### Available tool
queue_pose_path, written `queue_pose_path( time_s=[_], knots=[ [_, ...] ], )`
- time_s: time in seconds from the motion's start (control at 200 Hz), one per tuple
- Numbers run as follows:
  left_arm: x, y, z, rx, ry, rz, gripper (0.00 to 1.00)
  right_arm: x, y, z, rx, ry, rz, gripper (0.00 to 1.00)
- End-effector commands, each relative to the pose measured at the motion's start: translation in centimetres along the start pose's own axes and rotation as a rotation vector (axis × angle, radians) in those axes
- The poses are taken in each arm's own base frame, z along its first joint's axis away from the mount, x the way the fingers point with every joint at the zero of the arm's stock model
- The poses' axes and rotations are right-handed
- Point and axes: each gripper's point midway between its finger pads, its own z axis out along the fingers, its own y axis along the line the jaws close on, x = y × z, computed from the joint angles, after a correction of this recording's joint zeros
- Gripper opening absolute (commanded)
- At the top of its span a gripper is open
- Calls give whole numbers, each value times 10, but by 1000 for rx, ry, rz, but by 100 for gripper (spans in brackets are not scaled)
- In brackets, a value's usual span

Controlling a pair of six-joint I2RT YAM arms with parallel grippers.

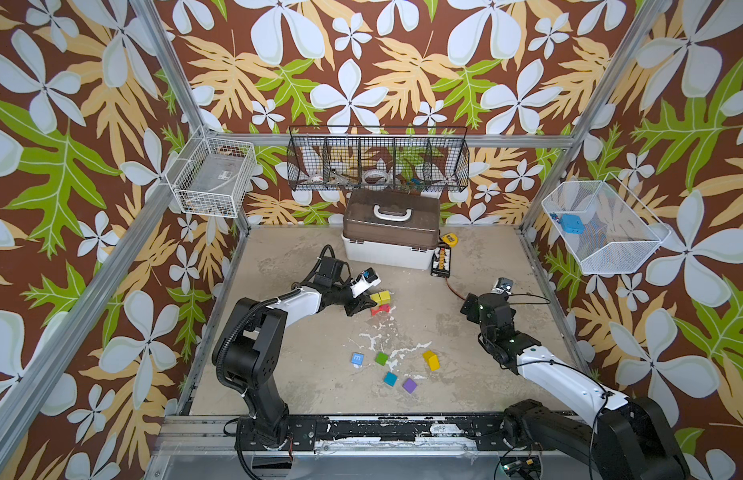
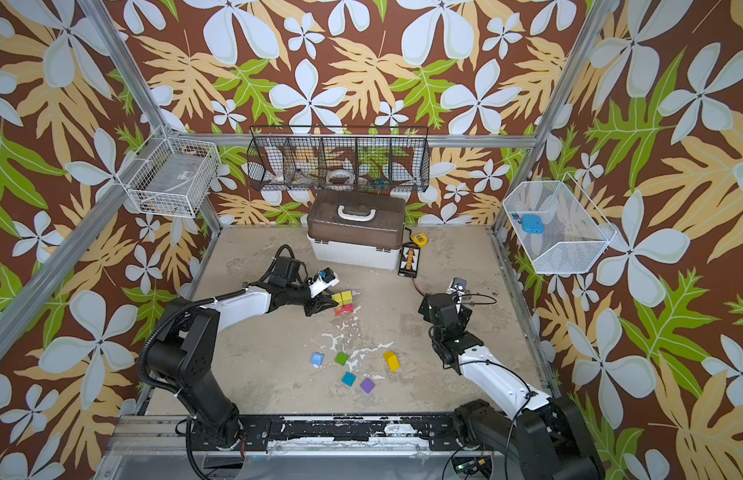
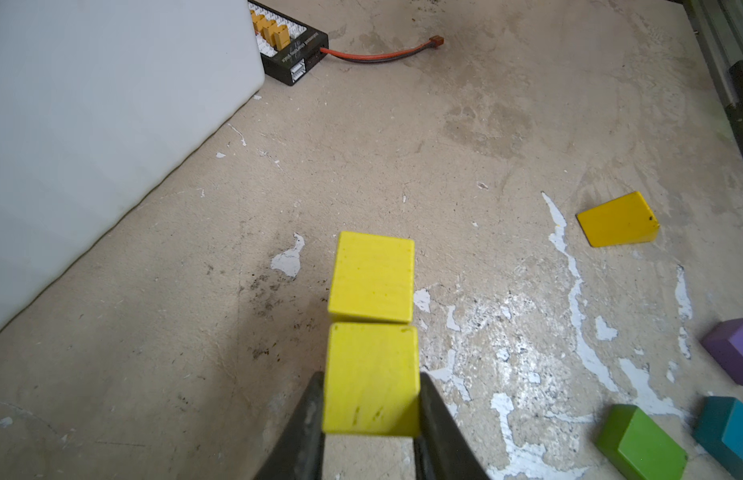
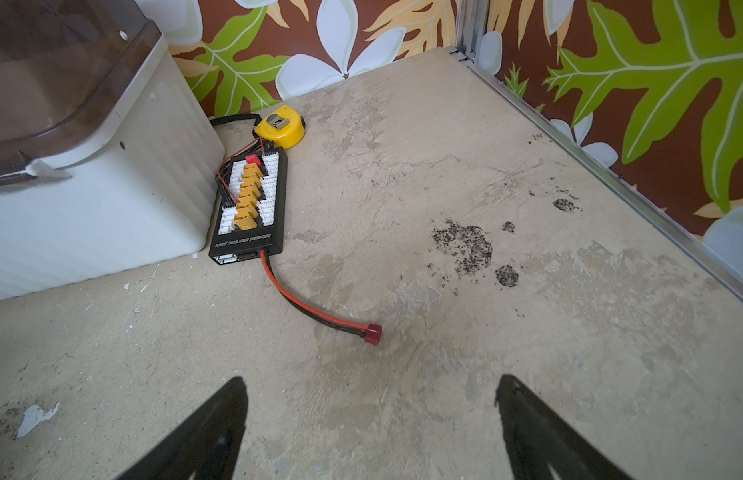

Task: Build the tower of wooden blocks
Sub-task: 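Lower the yellow cube beside the yellow block on the stack with the left gripper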

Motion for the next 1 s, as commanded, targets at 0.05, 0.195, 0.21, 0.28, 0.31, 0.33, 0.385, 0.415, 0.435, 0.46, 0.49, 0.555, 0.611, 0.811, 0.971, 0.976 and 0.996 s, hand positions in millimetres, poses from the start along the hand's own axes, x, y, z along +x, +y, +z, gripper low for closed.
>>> queue_pose_path(
  time_s=[0.05,0.195,0.21,0.28,0.31,0.33,0.385,0.415,0.435,0.46,0.49,0.555,0.611,0.811,0.971,0.976,0.996],
  knots=[
    [-1,-1,1,9,0,15,5,-4,1,0,0,-9,0,93],
    [-1,1,1,7,2,9,10,-3,1,0,0,-8,0,93],
    [-1,1,2,7,3,9,10,-3,1,0,-1,-8,-2,93],
    [-1,2,2,7,4,5,10,-3,1,0,-1,-8,0,93],
    [-1,2,2,6,4,5,10,-4,1,0,-1,-9,0,93],
    [-1,2,2,6,5,4,10,-4,1,0,0,-10,1,93],
    [-1,2,2,8,6,4,11,-3,1,0,-1,-8,0,93],
    [-1,2,2,7,6,4,12,-4,1,0,-1,-9,0,93],
    [-1,2,2,8,7,3,12,-4,1,0,-1,-9,0,93],
    [-1,2,2,8,6,4,12,-4,1,0,-1,-9,0,93],
    [-1,2,2,8,7,3,13,-4,2,0,-1,-9,-2,93],
    [-1,2,2,9,6,4,16,-4,2,1,-1,-9,0,93],
    [-1,1,2,10,5,6,18,-4,2,0,-2,-10,-1,93],
    [-1,0,1,13,4,10,30,-4,2,0,-2,-8,-1,93],
    [-1,-3,1,21,1,11,100,-3,2,1,-1,-7,-3,93],
    [-1,-3,0,21,1,11,100,-3,2,1,-2,-7,-2,93],
    [-2,-3,0,24,-1,13,100,-3,2,1,-1,-6,-3,93]
  ],
)
